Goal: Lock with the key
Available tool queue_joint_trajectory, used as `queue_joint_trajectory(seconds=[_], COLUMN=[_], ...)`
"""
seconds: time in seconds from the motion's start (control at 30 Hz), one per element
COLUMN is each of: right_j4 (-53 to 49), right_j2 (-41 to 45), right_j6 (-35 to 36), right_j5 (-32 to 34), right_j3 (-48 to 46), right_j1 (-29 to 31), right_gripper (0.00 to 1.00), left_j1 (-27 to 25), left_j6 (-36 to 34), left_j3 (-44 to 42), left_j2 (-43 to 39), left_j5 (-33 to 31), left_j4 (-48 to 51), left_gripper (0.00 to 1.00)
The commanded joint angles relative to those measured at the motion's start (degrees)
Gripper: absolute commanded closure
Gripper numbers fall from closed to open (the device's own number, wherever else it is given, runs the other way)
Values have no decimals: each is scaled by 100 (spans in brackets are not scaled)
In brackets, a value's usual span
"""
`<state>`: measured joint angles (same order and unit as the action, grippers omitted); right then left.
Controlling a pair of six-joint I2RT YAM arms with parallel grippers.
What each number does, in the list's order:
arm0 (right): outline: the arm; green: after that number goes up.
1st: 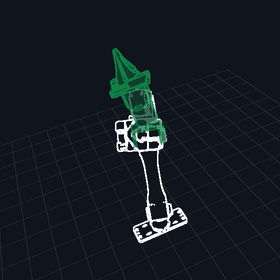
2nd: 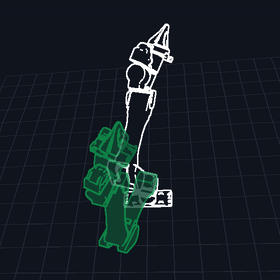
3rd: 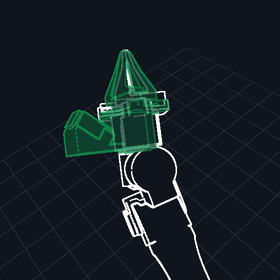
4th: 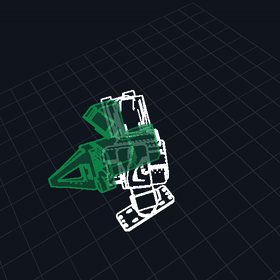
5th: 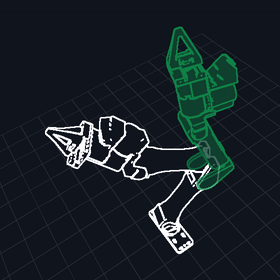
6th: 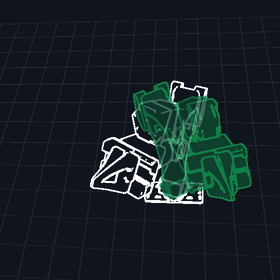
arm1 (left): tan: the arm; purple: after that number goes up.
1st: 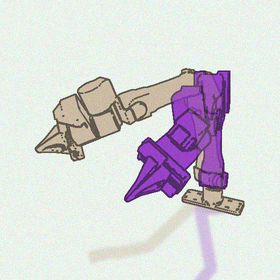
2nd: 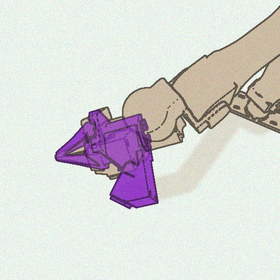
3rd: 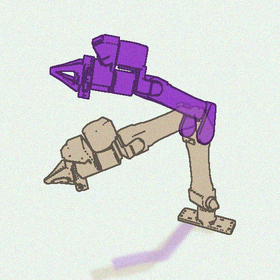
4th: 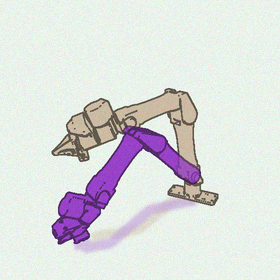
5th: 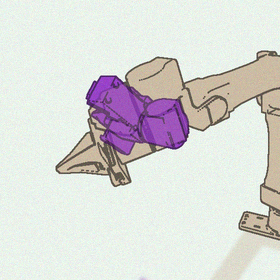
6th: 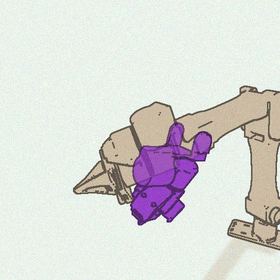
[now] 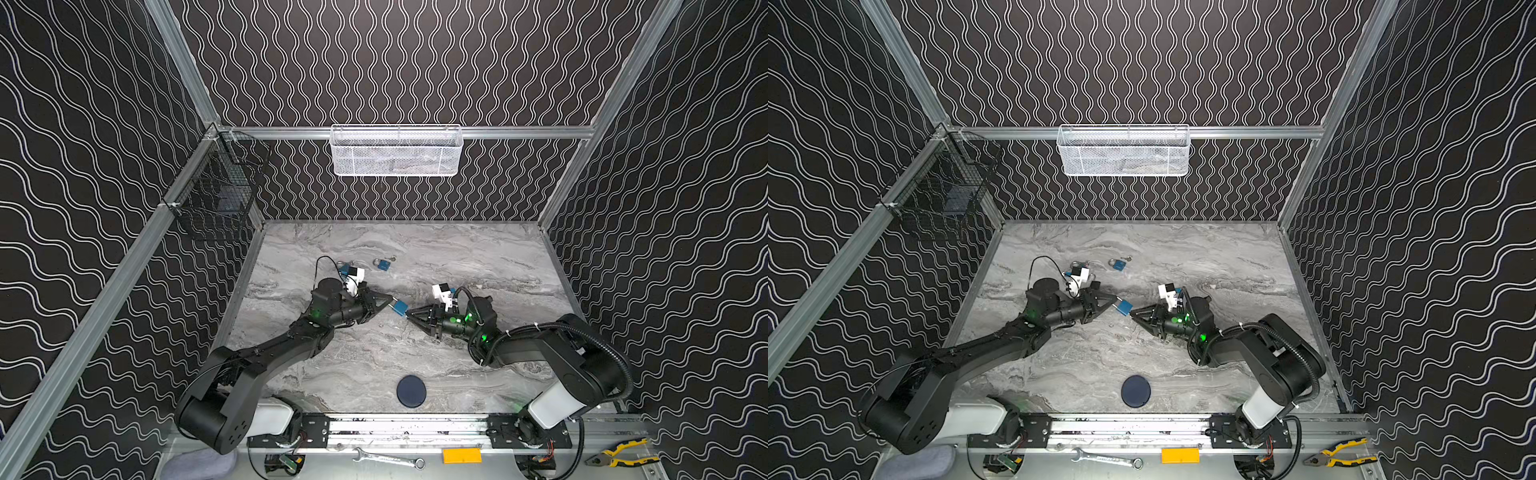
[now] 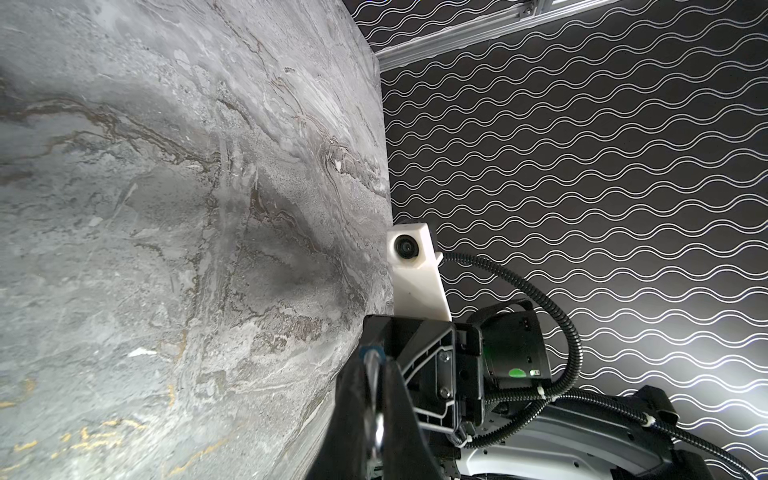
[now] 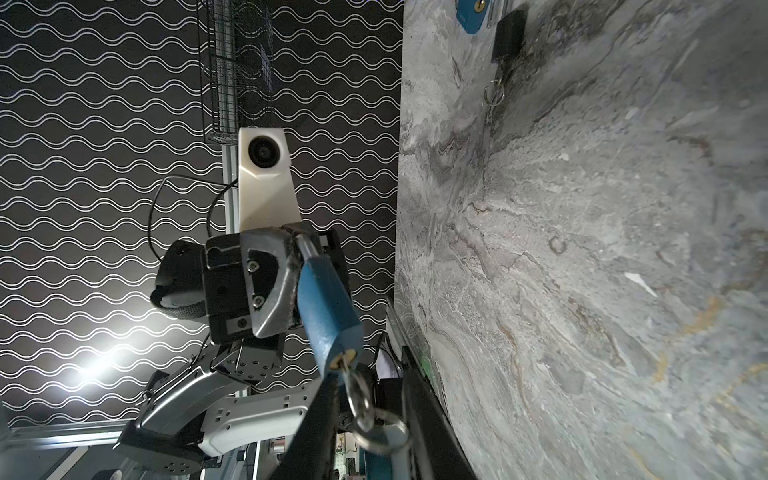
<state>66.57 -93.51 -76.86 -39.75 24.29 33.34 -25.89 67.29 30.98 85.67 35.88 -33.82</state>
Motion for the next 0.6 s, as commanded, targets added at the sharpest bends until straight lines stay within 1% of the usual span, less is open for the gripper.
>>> queue_joint_trajectory(seconds=[0.0, 0.23, 0.53, 0.57], right_j4=[351, 493, 456, 420], right_j2=[-35, -130, -69, -54], right_j6=[-64, -145, -70, -42], right_j5=[-7, -24, 15, 25], right_j3=[49, 100, 84, 84], right_j1=[24, 36, 34, 32], right_gripper=[73, 79, 93, 96], left_j1=[15, 14, 21, 15], left_j6=[23, 40, 31, 39], left_j3=[-4, -12, 4, -3], left_j2=[30, 73, 92, 98], left_j5=[-30, 31, 58, 47], left_j4=[-408, -458, -450, -450], left_gripper=[100, 100, 100, 100])
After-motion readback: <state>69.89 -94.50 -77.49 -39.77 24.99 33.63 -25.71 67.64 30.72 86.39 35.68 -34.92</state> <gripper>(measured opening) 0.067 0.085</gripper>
